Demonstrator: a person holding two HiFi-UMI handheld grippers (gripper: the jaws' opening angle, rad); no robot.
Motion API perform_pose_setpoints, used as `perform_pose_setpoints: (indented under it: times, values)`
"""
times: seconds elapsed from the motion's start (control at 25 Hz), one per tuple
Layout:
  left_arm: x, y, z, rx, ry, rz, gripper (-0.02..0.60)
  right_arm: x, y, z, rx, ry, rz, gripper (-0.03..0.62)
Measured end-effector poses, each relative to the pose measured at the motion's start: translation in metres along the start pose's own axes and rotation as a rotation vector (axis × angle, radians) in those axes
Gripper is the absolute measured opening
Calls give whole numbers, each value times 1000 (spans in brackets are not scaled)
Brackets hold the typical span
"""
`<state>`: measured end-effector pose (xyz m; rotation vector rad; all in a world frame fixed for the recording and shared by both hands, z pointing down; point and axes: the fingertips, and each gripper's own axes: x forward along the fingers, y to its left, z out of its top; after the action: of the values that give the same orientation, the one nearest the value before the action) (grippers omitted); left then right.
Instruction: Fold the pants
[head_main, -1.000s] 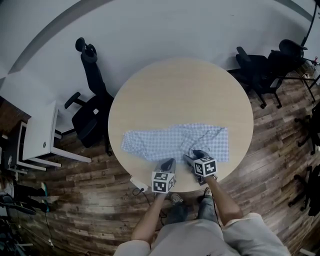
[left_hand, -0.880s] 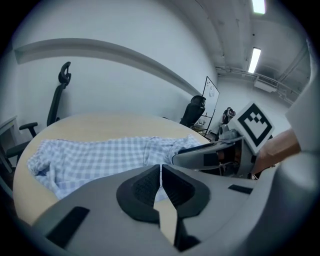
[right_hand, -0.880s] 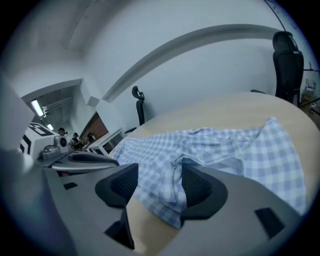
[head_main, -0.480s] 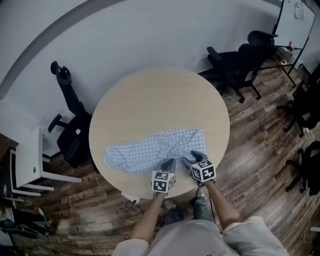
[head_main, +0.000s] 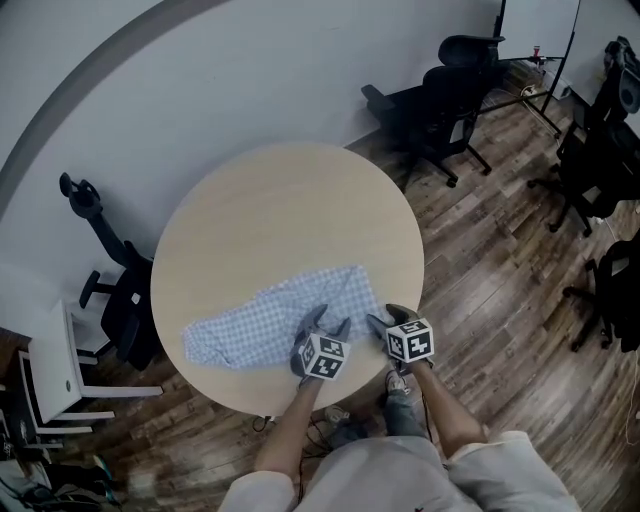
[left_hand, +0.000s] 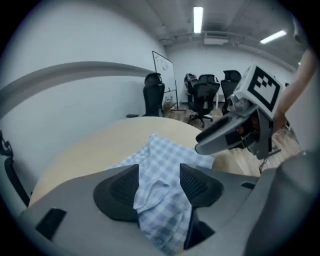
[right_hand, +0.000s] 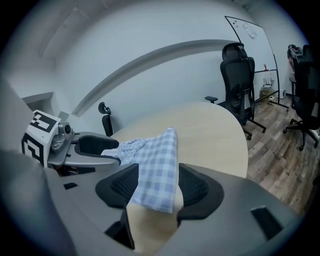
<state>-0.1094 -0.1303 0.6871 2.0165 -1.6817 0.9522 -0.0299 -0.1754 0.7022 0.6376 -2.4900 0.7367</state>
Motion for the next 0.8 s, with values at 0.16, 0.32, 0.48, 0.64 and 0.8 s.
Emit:
perform_pose_setpoints:
  times: [0.16,0.32,0.48,0.64,0.8]
  values:
    - [18,-4,-13,73,81,-36,249,6,-13,2,20,8,1,261]
    - [26,8,-21,76,105,1,184,9,-17,1,22,16,1,261]
    - [24,19,-17,65,84,35,43,9,-20,-4,16,31,-1,261]
    - [7,55,-12,-82,15,101,37,10,-19,-7,26,38,-11,261]
    - [-16,114,-32,-227,2,199,37,17,-19,-6,39,38,-28,261]
